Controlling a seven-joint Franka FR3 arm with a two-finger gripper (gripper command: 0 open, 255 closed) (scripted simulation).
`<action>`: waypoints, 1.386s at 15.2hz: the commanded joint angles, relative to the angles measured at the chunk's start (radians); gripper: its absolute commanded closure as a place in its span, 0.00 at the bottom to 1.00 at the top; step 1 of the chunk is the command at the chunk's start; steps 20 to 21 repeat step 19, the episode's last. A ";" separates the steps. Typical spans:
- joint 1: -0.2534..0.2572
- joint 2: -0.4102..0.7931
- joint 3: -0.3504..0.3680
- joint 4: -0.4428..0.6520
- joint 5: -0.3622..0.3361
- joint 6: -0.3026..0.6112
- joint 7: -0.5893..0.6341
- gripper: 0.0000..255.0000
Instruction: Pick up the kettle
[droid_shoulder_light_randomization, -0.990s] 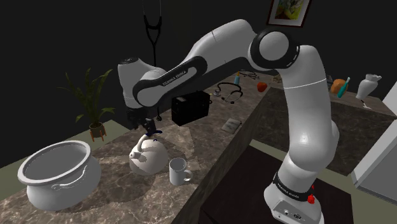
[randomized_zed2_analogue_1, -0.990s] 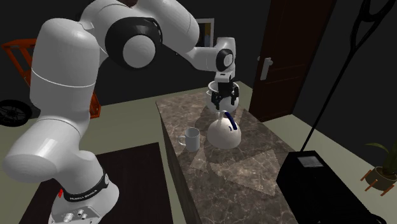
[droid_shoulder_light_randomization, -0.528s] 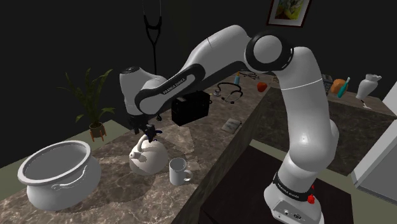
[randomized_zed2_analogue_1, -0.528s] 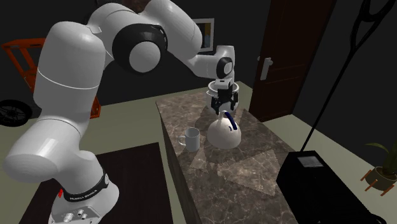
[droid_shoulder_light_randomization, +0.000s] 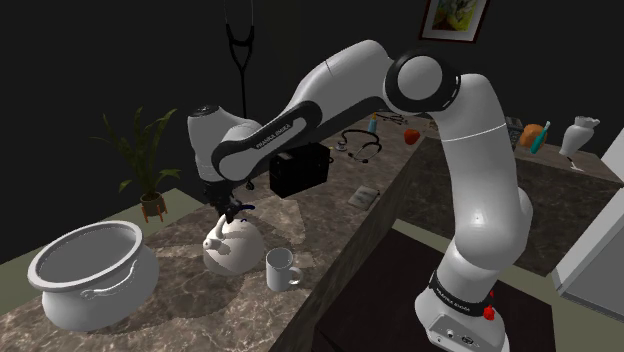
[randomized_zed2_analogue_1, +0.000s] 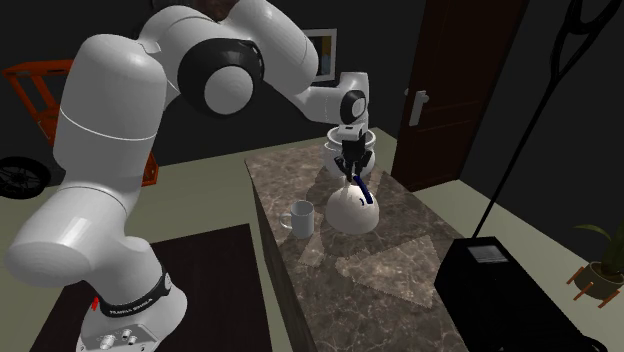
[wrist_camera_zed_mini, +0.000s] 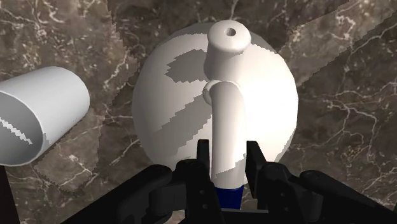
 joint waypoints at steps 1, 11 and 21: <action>0.000 0.000 0.000 0.000 0.000 0.000 0.000 1.00; -0.017 -0.063 0.029 0.031 0.047 -0.085 -0.035 1.00; -0.025 -0.099 0.044 0.063 0.075 -0.147 -0.058 1.00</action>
